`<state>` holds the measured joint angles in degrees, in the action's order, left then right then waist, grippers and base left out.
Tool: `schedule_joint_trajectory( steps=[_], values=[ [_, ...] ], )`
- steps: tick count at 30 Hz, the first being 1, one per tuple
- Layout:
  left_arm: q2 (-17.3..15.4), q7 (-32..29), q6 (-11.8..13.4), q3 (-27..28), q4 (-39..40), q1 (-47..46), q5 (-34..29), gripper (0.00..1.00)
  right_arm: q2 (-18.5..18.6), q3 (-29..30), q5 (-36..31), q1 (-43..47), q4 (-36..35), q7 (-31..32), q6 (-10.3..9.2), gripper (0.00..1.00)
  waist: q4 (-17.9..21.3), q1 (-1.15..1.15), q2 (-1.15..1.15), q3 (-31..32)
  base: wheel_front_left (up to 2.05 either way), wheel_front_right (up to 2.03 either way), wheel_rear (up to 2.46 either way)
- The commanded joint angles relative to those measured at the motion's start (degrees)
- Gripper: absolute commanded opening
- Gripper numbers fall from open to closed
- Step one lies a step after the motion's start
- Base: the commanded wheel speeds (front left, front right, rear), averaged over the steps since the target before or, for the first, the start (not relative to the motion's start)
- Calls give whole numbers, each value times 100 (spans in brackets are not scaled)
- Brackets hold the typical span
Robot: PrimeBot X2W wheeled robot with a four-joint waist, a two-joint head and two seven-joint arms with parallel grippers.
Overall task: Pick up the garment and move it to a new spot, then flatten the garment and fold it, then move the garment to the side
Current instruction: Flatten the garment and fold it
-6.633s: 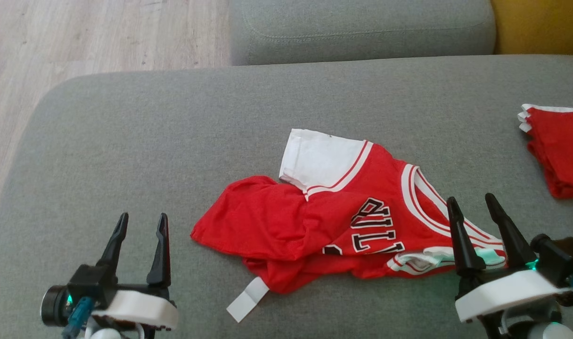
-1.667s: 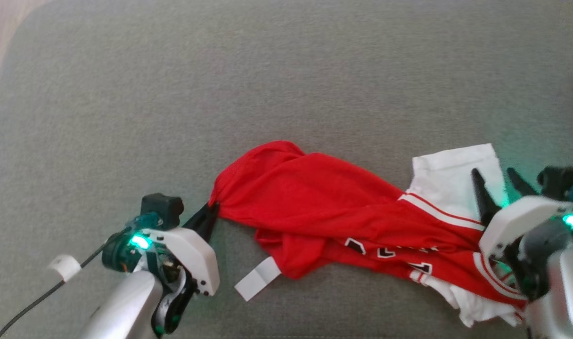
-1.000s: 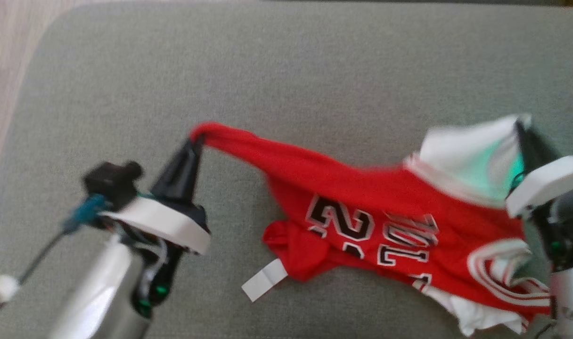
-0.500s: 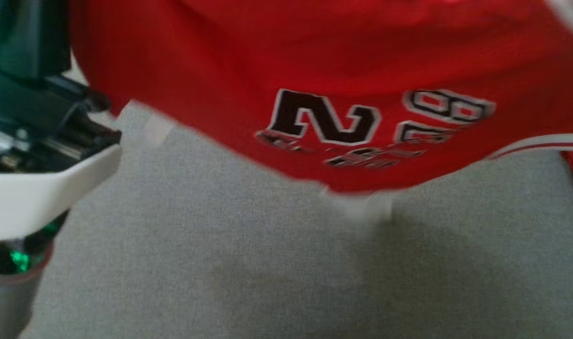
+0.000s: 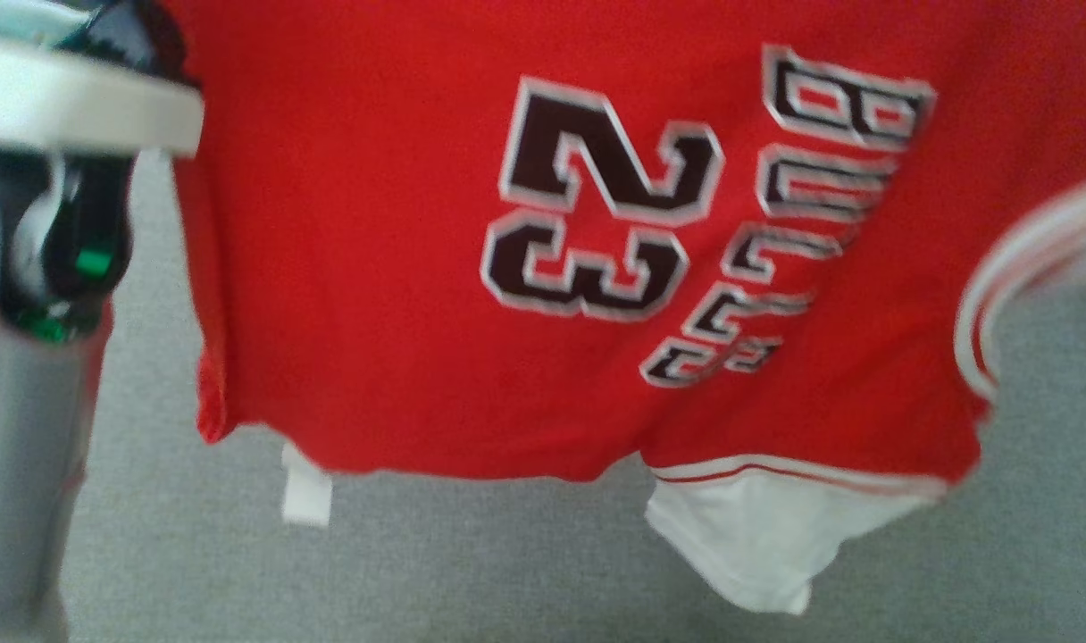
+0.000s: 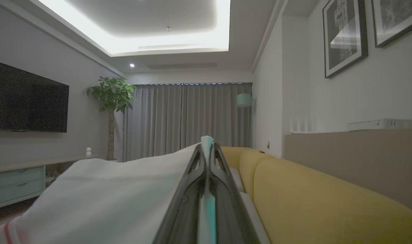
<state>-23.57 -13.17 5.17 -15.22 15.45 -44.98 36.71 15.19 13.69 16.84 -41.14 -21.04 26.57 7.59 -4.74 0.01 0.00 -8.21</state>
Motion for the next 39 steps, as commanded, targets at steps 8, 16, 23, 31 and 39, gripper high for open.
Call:
schedule_joint_trajectory(
  steps=[8,16,23,31,39],
  values=[
    [411,1124,-552,403,-2976,-1522,318,0,-265,-704,243,-1916,2595,-1055,-10,0,265,-1,0,-352,0,0,0],
    [730,2140,-969,493,-5727,-2312,391,0,-727,-1472,441,-2941,4925,-1915,-10,0,541,-1,0,-343,0,0,0],
    [1261,2221,-1151,378,-7491,-1556,667,0,-1030,-2198,866,-1698,5985,-2117,-10,0,568,-1,0,-587,0,0,0],
    [1661,2523,-1259,113,-8209,-390,824,0,-932,-2422,1423,454,6006,-2598,-10,0,430,-1,0,-650,0,0,0],
    [1346,2766,-1264,-255,-6957,938,841,0,-654,-1991,1289,2809,3907,-2413,-10,0,327,-1,0,-324,0,0,0]
  ],
)
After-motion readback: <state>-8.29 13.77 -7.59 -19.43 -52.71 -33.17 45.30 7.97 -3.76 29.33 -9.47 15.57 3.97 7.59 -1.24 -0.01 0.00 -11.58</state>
